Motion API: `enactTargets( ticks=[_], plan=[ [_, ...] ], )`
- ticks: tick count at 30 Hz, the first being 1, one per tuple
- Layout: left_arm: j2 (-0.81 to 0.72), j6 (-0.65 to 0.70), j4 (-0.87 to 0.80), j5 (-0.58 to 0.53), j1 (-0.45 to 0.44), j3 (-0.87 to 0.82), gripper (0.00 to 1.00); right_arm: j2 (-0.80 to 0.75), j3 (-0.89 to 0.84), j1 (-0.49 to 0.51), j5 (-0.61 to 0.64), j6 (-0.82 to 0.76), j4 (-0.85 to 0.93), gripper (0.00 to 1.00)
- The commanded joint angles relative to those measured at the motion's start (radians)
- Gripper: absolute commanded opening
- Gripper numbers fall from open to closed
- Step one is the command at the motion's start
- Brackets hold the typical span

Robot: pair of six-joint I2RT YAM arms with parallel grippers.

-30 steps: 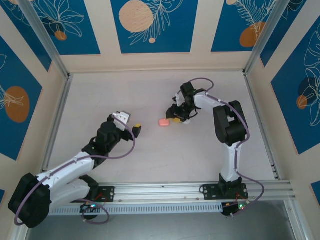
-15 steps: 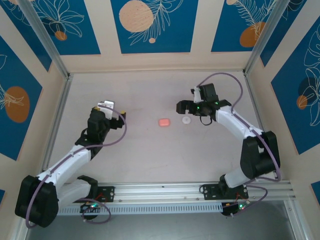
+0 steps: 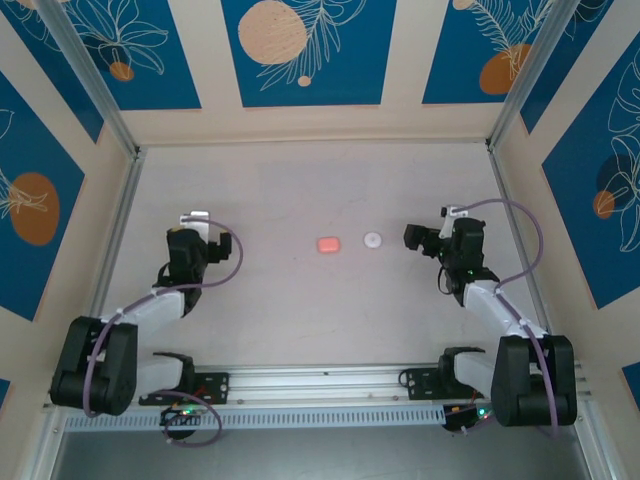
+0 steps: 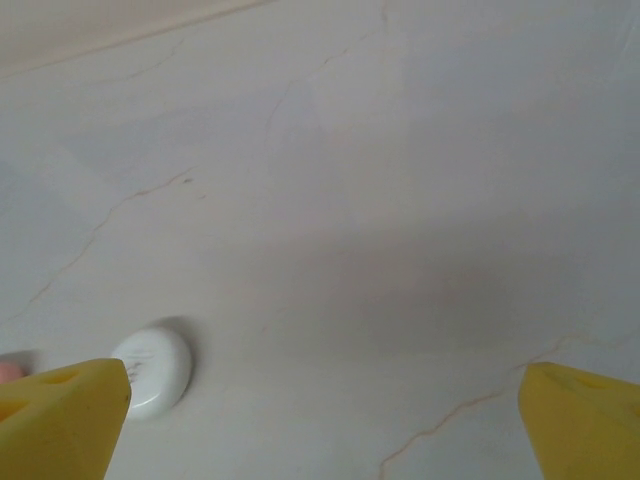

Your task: Insert wireless bluetooth earbuds into charging case

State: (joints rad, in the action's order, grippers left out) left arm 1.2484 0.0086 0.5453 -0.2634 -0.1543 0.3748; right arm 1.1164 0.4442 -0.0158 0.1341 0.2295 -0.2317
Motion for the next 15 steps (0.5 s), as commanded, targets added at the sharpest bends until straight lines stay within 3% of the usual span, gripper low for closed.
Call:
enactTargets(
  ticks=[1,8,12,15],
  plan=[
    [0.052,0.009,0.232,-0.001,0.03,-0.044,1.0,0.0,-0.055,-0.026,-0.013,-0.062,-0.203,0.99],
    [0.22,0.025,0.559,0.026,0.04,-0.131,1.0,0.077,-0.118,-0.034,-0.058,-0.115,-0.403,0.99],
    [0.376,0.04,0.856,0.038,0.039,-0.199,1.0,0.141,-0.12,-0.03,-0.078,-0.139,-0.475,0.99],
    [0.346,0.027,0.806,0.023,0.04,-0.196,1.0,0.181,-0.108,-0.017,-0.096,-0.146,-0.492,0.99]
  ],
)
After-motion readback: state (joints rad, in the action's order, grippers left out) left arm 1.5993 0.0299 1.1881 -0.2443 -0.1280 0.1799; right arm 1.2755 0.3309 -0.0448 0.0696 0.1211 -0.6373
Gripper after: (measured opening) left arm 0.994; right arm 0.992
